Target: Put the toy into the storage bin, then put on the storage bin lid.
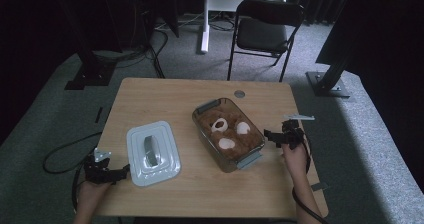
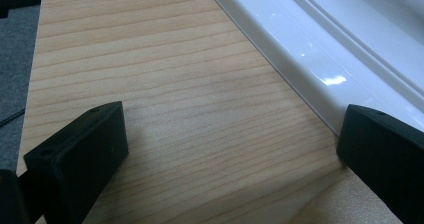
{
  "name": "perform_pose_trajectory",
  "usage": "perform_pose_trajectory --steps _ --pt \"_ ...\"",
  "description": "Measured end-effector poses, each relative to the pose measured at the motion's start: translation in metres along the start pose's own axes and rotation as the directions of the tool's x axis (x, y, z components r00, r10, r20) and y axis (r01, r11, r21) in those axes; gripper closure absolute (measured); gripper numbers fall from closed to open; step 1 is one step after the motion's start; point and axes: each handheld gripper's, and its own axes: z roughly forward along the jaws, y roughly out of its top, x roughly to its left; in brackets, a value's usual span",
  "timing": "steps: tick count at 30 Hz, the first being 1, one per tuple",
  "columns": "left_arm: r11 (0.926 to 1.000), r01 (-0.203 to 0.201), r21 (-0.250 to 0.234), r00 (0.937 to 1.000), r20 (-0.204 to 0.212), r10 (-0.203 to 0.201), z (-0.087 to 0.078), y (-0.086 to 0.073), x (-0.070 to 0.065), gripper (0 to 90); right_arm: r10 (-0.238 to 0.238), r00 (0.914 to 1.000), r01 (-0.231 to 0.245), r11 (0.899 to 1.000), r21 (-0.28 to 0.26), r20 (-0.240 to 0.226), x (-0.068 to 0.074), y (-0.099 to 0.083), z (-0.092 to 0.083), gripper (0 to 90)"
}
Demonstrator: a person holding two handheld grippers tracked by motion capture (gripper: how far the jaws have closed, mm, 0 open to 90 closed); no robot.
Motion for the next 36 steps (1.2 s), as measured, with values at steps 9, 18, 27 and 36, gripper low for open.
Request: perform_pose_trajectory --steps 9,18,27,36 --pt "1.0000 -0.001 0.000 1.0000 0.000 0.001 0.000 0.000 0.000 0.6 0.010 0.9967 -0.007 1.000 0.026 -0.081 0.003 -0.015 0.013 13.0" --pt "0.9998 -0.010 0.015 0.9999 0.011 0.010 -0.001 0.002 -0.001 0.7 0.040 0.9834 -0.036 0.999 0.030 -0.177 0.007 -0.024 0.019 13.5" --pt "1.0000 -0.004 -0.007 0.9971 0.076 0.005 -0.010 0.016 -0.012 0.7 0.044 0.9624 -0.029 0.998 0.057 -0.268 0.016 -0.033 0.022 13.5" --pt "0.9992 -0.017 -0.036 0.9957 0.090 0.021 -0.017 0.041 -0.039 0.7 -0.012 0.9552 0.033 0.997 0.067 -0.296 0.038 -0.044 0.018 13.7"
